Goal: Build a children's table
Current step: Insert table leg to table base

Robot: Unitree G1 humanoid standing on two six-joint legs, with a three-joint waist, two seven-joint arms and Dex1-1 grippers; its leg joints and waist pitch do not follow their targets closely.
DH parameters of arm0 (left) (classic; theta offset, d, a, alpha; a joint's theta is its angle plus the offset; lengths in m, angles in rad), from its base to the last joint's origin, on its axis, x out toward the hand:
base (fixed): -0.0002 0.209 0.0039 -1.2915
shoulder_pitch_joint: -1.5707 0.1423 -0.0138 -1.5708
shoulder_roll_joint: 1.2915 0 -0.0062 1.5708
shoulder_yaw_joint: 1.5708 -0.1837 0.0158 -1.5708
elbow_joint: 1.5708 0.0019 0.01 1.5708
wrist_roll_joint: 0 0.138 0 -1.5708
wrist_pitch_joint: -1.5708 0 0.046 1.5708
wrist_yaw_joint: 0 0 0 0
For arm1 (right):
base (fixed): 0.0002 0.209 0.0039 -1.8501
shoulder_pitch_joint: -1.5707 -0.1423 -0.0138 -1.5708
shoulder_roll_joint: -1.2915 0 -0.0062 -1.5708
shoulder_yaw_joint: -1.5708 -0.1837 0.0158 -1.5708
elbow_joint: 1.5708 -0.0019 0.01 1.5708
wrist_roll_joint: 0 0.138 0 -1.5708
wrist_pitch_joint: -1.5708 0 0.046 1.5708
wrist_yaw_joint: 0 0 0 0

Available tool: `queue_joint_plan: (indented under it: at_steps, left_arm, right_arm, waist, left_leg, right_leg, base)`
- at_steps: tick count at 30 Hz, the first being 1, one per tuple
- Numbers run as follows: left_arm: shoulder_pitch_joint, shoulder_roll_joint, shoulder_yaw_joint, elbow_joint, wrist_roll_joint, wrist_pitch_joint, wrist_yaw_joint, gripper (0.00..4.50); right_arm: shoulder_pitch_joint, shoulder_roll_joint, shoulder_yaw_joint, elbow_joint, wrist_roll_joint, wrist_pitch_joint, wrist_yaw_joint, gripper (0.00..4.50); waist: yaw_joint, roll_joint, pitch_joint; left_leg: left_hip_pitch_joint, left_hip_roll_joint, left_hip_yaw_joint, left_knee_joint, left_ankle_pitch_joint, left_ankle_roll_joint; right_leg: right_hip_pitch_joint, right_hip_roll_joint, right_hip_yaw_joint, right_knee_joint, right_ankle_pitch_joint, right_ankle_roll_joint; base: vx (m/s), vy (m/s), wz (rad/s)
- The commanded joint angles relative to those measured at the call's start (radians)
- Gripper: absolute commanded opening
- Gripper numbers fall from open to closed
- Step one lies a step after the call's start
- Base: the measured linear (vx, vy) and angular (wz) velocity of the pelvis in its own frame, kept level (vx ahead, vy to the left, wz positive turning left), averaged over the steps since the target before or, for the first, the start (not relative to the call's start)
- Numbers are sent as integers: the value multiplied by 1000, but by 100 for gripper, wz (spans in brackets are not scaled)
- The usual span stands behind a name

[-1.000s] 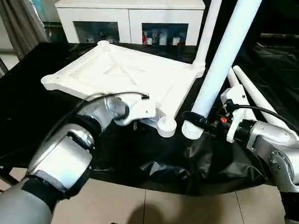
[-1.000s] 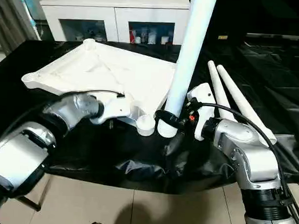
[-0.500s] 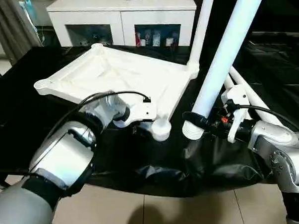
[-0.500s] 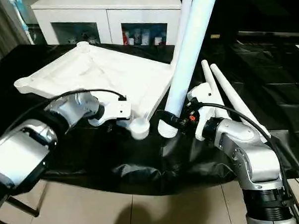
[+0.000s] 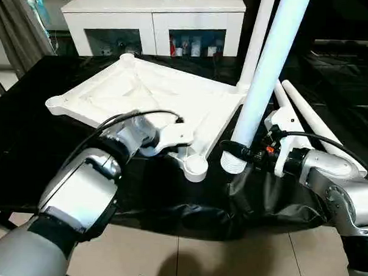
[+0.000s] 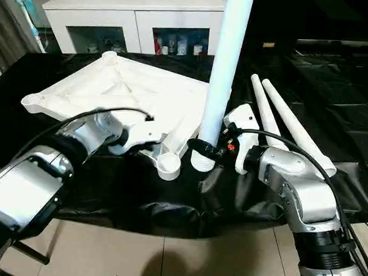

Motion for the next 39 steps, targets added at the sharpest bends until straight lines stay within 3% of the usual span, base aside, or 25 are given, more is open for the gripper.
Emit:
queue_joint_plan:
  at_steps: [1,5,11,13,16,24,27,30,31,34,35,37,39]
  left_arm:
    - [9,9,-8,-8,14,11,7,193]
    - [26,4,0,-5,15,31,1,162]
    - [26,-33,127,-4,-104,166,4,134]
    - [15,-53,200,-1,-170,251,56,129]
    - [15,-61,230,-3,-190,292,96,117]
    - [60,-75,238,-42,-181,217,123,76]
    - [111,-80,198,-72,-142,102,151,59]
    - [126,-96,221,-79,-167,136,201,41]
    - [128,-103,233,-81,-180,152,209,38]
    - [130,-118,260,-83,-203,202,250,31]
    - [131,-119,261,-83,-203,204,252,31]
    - [138,-120,270,-90,-205,203,291,26]
    - [151,-109,264,-109,-196,166,285,18]
  right_arm:
    - [-21,5,11,1,-6,-18,2,186]
    - [-24,8,13,6,-7,-24,1,186]
    - [-23,12,11,14,-10,-32,2,186]
    - [-22,17,11,16,-12,-35,1,186]
    - [-23,21,11,21,-12,-37,-2,186]
    - [-17,29,14,26,-19,-44,-11,186]
    - [-15,43,8,44,-39,-55,-47,186]
    - [-15,66,-2,59,-53,-64,-88,186]
    - [-16,74,-5,65,-60,-70,-104,186]
    - [-23,103,-16,92,-71,-75,-153,186]
    - [-23,104,-16,93,-72,-75,-155,186]
    - [-31,129,-19,123,-92,-116,-192,186]
    - [-38,147,-28,147,-102,-150,-223,186]
  waist:
    - [4,-25,-73]
    - [3,-24,-73]
    - [1,-23,-74]
    - [0,-24,-74]
    - [-6,-24,-75]
    - [-12,-24,-75]
    - [-12,-28,-74]
    - [-10,-25,-75]
    - [-9,-31,-75]
    - [-9,-32,-74]
    - [-10,-38,-74]
    - [-11,-38,-73]
    - [-16,-47,-73]
  left_leg:
    - [16,17,-3,-70,-203,74]
    - [16,18,-3,-70,-201,78]
    - [16,17,-2,-69,-192,82]
    - [13,14,-2,-68,-185,89]
    - [12,13,-3,-66,-176,101]
    - [14,15,-2,-68,-174,114]
    - [14,17,-2,-70,-183,117]
    - [17,20,-2,-71,-184,106]
    - [17,18,0,-71,-182,104]
    - [16,17,0,-71,-176,103]
    - [15,17,1,-71,-173,104]
    - [11,14,0,-71,-167,106]
    - [10,14,1,-71,-164,112]
  right_leg:
    - [61,-30,24,-77,-200,-231]
    - [60,-30,24,-76,-184,-236]
    - [61,-32,23,-74,-166,-253]
    - [63,-32,21,-73,-159,-260]
    - [65,-31,20,-72,-135,-264]
    - [64,-28,19,-78,-147,-258]
    - [63,-29,20,-81,-154,-257]
    - [61,-29,21,-76,-153,-253]
    - [60,-31,22,-76,-160,-252]
    - [60,-31,21,-79,-173,-246]
    - [60,-30,22,-78,-169,-247]
    - [61,-32,20,-79,-183,-239]
    - [61,-30,20,-80,-186,-230]
  base:
    - [0,0,0]
    - [0,0,0]
    - [0,0,0]
    - [0,0,0]
    - [0,0,0]
    - [0,0,0]
    - [0,0,0]
    - [0,0,0]
    - [0,0,0]
    - [0,0,0]
    - [0,0,0]
    - [0,0,0]
    - [0,0,0]
